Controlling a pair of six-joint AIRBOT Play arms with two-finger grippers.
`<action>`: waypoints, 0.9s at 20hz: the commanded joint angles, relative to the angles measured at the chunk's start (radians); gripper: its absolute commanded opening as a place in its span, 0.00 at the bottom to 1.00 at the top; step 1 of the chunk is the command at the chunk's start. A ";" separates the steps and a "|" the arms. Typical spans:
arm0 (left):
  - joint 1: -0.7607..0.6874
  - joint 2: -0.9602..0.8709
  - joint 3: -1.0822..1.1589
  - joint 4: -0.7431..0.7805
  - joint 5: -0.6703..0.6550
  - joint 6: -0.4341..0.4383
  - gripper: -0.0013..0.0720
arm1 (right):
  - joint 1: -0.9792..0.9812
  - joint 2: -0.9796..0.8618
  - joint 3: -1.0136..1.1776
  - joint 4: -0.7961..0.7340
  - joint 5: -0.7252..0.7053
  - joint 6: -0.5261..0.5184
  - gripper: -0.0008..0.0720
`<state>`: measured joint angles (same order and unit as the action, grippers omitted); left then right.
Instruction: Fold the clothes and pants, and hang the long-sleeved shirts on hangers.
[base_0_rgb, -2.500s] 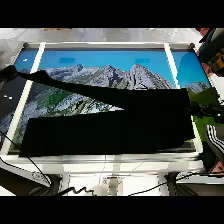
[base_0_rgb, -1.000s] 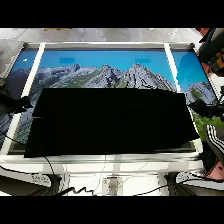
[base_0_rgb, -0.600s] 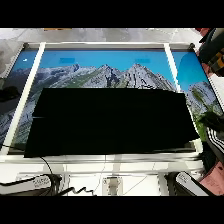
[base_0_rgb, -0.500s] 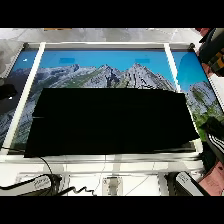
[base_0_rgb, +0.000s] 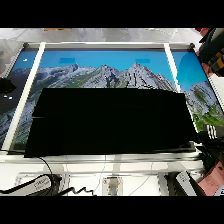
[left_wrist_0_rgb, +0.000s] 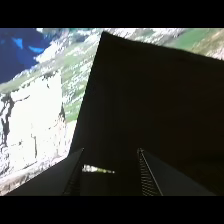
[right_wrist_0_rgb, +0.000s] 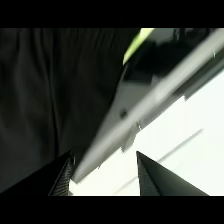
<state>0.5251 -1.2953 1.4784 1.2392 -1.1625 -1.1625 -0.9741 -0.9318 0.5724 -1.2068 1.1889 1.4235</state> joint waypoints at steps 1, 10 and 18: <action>-0.003 -0.001 0.000 -0.024 0.049 0.000 0.56 | -0.003 -0.053 -0.040 0.078 -0.173 0.012 0.62; -0.006 -0.030 0.000 -0.040 0.153 -0.028 0.56 | -0.004 -0.154 -0.039 0.149 -0.327 -0.110 0.53; 0.002 -0.031 0.000 -0.006 -0.029 -0.144 0.56 | -0.003 -0.154 -0.040 0.189 -0.345 -0.100 0.47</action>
<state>0.5255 -1.3254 1.4784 1.2236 -1.1126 -1.2648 -0.9771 -1.0843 0.5327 -1.0317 0.8524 1.3174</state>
